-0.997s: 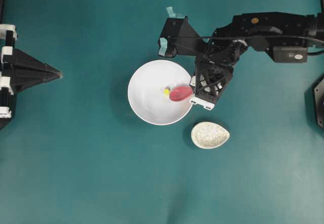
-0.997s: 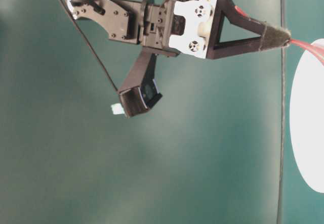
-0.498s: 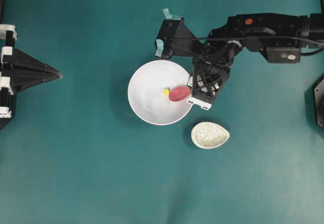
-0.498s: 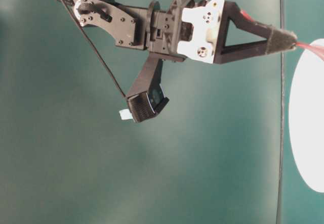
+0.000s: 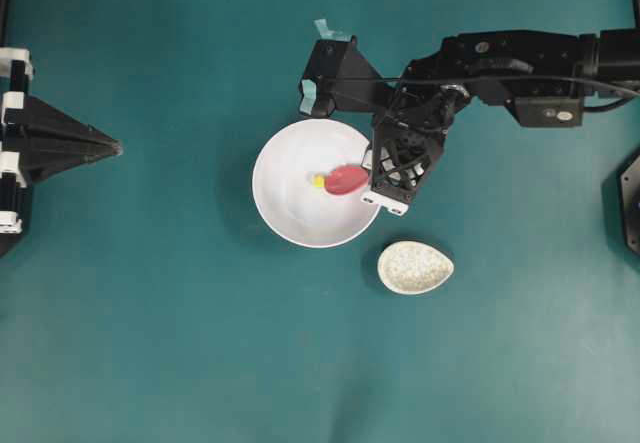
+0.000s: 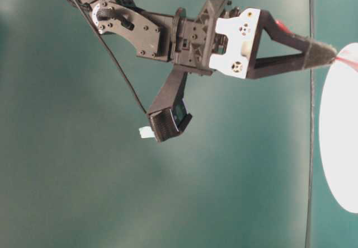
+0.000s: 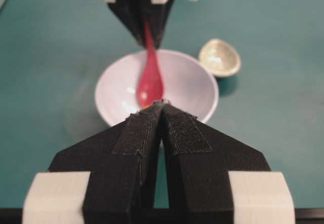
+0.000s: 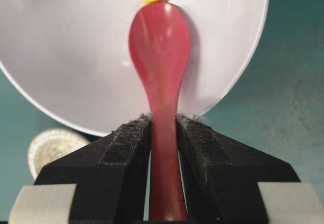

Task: Scoop the yellow hexagonal prism block from the bowl with a spoon using the right arm.
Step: 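Lower the spoon into the bowl and push it under the yellow block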

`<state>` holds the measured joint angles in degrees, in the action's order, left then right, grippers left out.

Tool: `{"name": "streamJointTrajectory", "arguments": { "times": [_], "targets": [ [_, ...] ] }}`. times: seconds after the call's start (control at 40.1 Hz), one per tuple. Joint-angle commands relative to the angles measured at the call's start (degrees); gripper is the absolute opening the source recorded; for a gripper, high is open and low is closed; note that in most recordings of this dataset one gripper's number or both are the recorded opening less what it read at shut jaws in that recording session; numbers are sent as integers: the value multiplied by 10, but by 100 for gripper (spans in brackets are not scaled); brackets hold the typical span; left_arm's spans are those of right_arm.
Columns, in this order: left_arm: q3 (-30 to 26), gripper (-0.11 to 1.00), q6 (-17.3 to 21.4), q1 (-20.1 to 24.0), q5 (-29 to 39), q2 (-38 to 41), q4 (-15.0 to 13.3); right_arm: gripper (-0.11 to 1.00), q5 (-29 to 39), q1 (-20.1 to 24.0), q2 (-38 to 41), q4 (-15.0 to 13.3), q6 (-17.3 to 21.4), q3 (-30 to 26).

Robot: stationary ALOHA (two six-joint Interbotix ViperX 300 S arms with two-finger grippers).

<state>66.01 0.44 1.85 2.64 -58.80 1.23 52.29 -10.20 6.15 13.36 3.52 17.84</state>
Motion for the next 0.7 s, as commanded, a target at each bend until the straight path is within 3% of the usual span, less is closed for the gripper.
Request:
{"name": "streamJointTrajectory", "arguments": {
  "times": [0.0, 0.673],
  "targets": [
    [-17, 0, 0, 2, -4, 3, 1, 24, -11, 0, -7, 0, -1, -14],
    [-17, 0, 0, 2, -4, 2, 1, 24, -27, 14, 1, 4, -2, -26]
  ]
}}
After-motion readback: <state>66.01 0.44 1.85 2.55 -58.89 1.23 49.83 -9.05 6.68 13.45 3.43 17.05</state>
